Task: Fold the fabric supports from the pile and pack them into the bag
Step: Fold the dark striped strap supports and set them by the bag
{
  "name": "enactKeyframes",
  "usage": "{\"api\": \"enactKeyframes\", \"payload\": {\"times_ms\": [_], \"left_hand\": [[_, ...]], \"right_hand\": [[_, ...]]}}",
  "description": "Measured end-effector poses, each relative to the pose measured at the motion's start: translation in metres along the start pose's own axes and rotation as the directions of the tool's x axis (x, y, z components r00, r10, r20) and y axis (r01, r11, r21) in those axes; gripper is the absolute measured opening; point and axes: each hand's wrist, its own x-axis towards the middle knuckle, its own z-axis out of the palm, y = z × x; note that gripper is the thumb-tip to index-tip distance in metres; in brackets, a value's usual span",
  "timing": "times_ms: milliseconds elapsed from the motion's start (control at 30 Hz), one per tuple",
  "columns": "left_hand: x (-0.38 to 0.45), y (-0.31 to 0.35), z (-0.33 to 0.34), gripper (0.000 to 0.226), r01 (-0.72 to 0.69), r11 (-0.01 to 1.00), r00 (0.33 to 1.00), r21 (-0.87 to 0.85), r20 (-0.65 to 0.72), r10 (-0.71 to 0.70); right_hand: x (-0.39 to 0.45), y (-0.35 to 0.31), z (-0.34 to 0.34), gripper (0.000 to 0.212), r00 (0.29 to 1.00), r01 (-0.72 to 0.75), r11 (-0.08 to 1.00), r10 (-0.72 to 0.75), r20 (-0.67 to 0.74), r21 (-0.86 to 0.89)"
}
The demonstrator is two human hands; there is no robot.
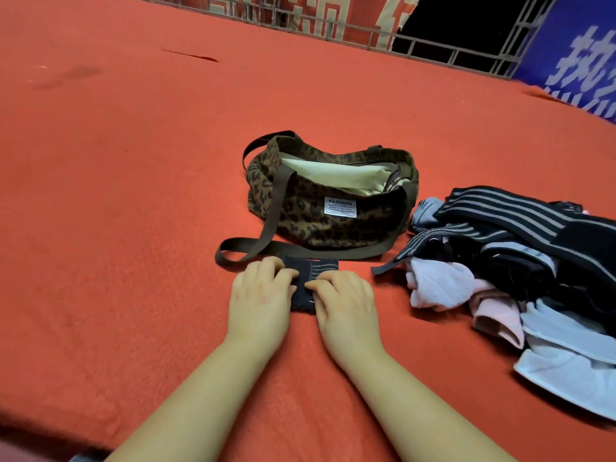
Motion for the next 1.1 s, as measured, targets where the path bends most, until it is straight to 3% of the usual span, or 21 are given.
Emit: {"api": "enactKeyframes", "payload": {"times_ms": [233,333,400,467,533,600,667,733,900,1033,1100], "left_hand": [[-0.002,0.003,-0.004,0.047,-0.053,0.994,0.976,0.101,0.215,0.03],[0.005,0.017,-0.017,0.057,-0.065,0.968,0.926,0.242,0.375,-0.032],[0.014,0.024,-0.024,0.048,-0.166,0.906,0.878,0.389,0.478,-0.044],[0.022,0.039,-0.035,0.041,-0.222,0.856,0.859,0.467,0.508,-0.054],[0.029,0.057,-0.042,0.036,-0.237,0.851,0.882,0.469,0.471,-0.014],[0.033,0.08,-0.042,0.039,-0.208,0.929,0.917,0.307,0.392,0.076],[0.037,0.111,-0.042,0.038,-0.13,0.991,0.937,0.012,0.328,0.119],[0.043,0.147,-0.042,0.031,-0.044,0.968,0.939,-0.248,0.32,0.124],[0.058,0.227,-0.047,0.031,0.021,0.851,0.921,-0.525,0.34,0.187],[0.068,0.27,-0.036,0.031,0.08,0.795,0.88,-0.601,0.417,0.227],[0.071,0.288,-0.031,0.01,0.326,0.663,0.824,-0.674,0.546,0.149]], "right_hand": [[-0.003,0.002,-0.013,0.047,0.947,-0.07,0.996,0.046,0.318,0.063],[0.005,0.004,-0.03,0.05,0.838,-0.042,0.998,0.006,0.546,0.055],[0.011,0.007,-0.043,0.052,0.763,-0.035,0.999,0.003,0.646,0.037],[0.015,0.011,-0.057,0.051,0.75,-0.07,0.996,0.018,0.662,0.052],[0.012,0.018,-0.074,0.047,0.807,-0.099,0.992,0.035,0.589,0.077],[0.007,0.032,-0.096,0.042,0.891,-0.102,0.99,0.046,0.451,0.102],[0.006,0.048,-0.124,0.041,0.954,-0.095,0.99,0.06,0.294,0.105],[0.009,0.068,-0.154,0.041,0.991,-0.084,0.993,0.075,0.114,0.078],[0.008,0.126,-0.222,0.027,0.954,-0.227,0.969,0.2,-0.223,-0.101],[-0.005,0.168,-0.25,0.065,0.894,-0.441,0.853,0.445,-0.051,-0.279],[-0.008,0.185,-0.254,0.085,0.843,-0.486,0.802,0.535,0.055,-0.347]]}}
